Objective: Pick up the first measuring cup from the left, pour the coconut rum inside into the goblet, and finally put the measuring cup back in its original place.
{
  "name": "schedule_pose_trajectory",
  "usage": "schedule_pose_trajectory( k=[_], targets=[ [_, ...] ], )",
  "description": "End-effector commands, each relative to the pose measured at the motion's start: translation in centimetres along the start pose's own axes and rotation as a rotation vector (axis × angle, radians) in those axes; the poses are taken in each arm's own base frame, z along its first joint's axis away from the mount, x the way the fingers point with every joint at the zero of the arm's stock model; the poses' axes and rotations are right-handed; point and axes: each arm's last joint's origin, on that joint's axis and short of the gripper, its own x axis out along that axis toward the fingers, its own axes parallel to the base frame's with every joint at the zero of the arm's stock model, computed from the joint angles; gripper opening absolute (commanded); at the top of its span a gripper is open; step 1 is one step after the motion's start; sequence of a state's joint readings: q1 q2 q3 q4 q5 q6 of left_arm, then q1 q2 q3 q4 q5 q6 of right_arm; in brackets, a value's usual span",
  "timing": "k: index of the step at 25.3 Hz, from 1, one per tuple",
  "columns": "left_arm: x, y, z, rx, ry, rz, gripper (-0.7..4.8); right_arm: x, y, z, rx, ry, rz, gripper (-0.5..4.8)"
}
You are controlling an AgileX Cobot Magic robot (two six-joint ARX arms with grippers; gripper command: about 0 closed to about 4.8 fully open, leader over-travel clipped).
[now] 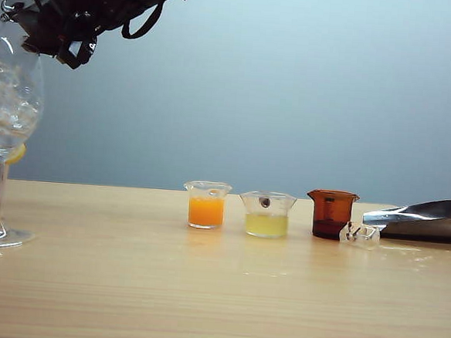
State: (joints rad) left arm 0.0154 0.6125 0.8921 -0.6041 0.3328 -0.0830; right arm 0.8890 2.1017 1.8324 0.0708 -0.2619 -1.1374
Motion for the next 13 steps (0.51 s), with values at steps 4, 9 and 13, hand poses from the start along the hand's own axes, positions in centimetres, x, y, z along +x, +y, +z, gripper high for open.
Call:
schedule_pose_trajectory(
  k=[4,9,13],
  targets=[
    [-0.16,-0.03,-0.46,-0.017,0.051,0.002,-0.05,-0.34,-0.86,0.69,-0.066,-0.012,-0.054,-0.01],
    [-0.16,-0.03,-0.47,-0.017,0.052,0.002,-0.05,-0.35,-0.92,0.63,-0.092,0.008,-0.065,-0.01],
    [-0.2,-0.04,-0.46,-0.015,0.049,0.002,-0.05,-0.35,-0.93,0.66,-0.144,0.008,-0.066,-0.01]
  ],
)
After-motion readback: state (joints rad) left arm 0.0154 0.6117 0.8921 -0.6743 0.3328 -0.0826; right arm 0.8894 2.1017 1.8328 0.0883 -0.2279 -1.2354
